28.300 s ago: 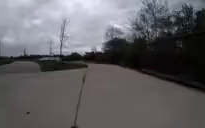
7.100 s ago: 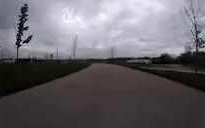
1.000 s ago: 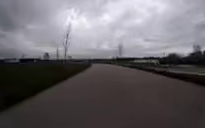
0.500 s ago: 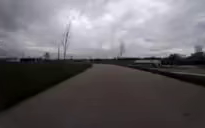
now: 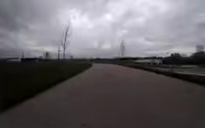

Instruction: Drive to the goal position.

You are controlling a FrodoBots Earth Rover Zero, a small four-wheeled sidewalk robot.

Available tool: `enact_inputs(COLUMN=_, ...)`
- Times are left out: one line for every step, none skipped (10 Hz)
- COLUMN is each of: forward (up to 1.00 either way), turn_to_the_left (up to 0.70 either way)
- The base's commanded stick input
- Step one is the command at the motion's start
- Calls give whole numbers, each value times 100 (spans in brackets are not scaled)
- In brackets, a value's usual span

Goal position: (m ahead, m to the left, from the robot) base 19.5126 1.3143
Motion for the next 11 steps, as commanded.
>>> enact_inputs(forward=100, turn_to_the_left=0)
enact_inputs(forward=100, turn_to_the_left=0)
enact_inputs(forward=100, turn_to_the_left=0)
enact_inputs(forward=100, turn_to_the_left=0)
enact_inputs(forward=100, turn_to_the_left=0)
enact_inputs(forward=100, turn_to_the_left=0)
enact_inputs(forward=100, turn_to_the_left=0)
enact_inputs(forward=100, turn_to_the_left=0)
enact_inputs(forward=100, turn_to_the_left=0)
enact_inputs(forward=100, turn_to_the_left=0)
enact_inputs(forward=100, turn_to_the_left=0)
